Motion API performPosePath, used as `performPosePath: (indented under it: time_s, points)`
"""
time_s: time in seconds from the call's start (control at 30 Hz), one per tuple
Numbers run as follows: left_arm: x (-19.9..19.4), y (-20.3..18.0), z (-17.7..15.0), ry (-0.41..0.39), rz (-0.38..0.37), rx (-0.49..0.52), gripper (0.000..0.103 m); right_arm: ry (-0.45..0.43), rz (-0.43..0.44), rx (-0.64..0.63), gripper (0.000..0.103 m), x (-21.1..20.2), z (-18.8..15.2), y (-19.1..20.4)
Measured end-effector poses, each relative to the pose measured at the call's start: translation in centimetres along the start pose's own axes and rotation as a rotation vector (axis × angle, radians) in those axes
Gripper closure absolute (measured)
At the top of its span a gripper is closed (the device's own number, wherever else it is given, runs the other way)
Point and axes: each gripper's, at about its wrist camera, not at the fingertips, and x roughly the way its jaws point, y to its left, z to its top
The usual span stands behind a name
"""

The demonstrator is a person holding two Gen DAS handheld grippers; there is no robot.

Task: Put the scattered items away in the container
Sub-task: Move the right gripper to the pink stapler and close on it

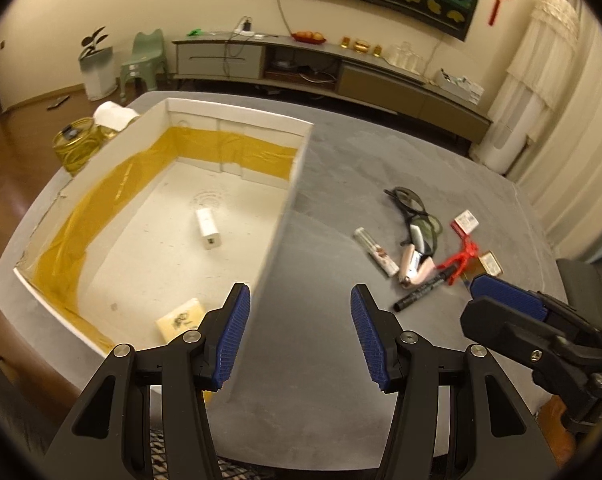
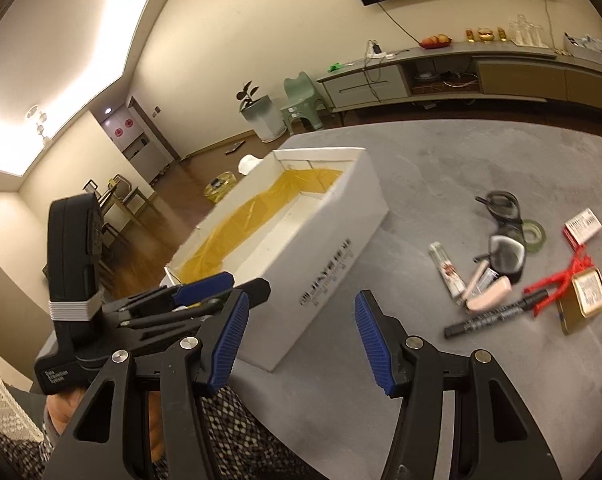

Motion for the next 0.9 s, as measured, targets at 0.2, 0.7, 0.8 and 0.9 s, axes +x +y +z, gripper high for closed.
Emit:
performPosePath:
  time_s: [0.2,0.7,0.8,0.9]
  points:
    - [1.2,-3.9,-0.8,0.028,-0.029,0.068,0.047,-0.007,-0.037,0.080,0.046,-1.6,-1.7,-4.0]
    - [5.8,-11.7,-2.6,0.102,-0.069,0.227,0.047,-0.038,-0.144,0.166,0.046,-3.1,-3.5,-9.7]
    - [7.0,-12.2,-2.5,0.112,-0.072,0.241,0.047,-0.039,-0.154,0.195,0.046,-3.1,-3.7,-11.0]
    - [8.3,-12.6,-2.3,0.121,-0.072,0.248,0.047,-0.042,-0.163,0.218,0.047,-2.9,-3.7,-12.2]
